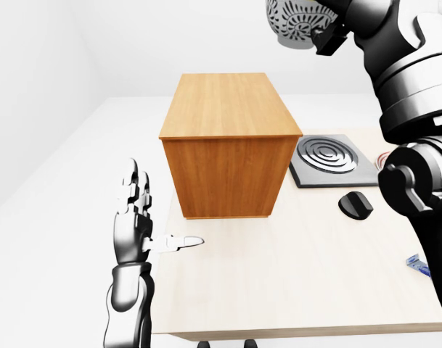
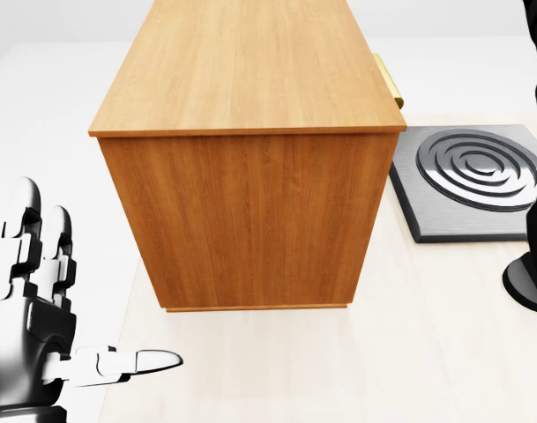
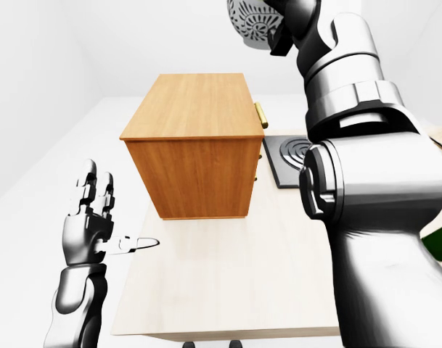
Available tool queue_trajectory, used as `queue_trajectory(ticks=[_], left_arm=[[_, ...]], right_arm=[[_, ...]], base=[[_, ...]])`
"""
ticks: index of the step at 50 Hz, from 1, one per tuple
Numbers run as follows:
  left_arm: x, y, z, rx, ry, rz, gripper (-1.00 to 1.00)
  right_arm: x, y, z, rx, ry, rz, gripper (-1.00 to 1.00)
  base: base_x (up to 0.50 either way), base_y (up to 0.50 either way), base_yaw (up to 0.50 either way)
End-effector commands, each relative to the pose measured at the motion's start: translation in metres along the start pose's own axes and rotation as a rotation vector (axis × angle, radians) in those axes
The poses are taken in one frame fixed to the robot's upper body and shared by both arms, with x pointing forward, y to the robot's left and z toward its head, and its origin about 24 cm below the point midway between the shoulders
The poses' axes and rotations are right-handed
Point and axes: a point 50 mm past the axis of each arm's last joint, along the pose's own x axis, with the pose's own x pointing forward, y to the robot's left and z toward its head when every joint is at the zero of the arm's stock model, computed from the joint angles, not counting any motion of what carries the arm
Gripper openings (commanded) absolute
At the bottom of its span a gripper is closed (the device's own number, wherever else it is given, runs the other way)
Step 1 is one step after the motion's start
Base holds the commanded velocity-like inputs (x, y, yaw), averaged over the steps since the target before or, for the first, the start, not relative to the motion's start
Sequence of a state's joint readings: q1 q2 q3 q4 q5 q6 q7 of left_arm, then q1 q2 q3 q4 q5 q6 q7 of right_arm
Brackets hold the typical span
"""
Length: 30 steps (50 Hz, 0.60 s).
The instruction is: Put the bowl on the top of the cabinet.
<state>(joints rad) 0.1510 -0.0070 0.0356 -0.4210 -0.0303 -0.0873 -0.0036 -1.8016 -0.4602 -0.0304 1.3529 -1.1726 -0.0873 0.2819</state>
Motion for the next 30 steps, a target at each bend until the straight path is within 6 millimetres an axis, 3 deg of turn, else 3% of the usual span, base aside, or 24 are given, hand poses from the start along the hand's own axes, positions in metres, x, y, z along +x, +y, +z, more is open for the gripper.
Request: queue_trajectory(ticks=[1,30], left_arm=[[0.0,0.001,0.002,-0.003,-0.007,0.003,1.0],[-0.002,-0.001,-0.001,-0.011,0.01,-0.017,1.0]], right_arm=[[0.006,0.017,0.05,-0.057,-0.113,0.008,-1.0],[0.006,0.056,0.096,-0.078,-0.227,0.1,-1.0]], base=[[0.0,0.0,0.0],[0.0,0.0,0.0]])
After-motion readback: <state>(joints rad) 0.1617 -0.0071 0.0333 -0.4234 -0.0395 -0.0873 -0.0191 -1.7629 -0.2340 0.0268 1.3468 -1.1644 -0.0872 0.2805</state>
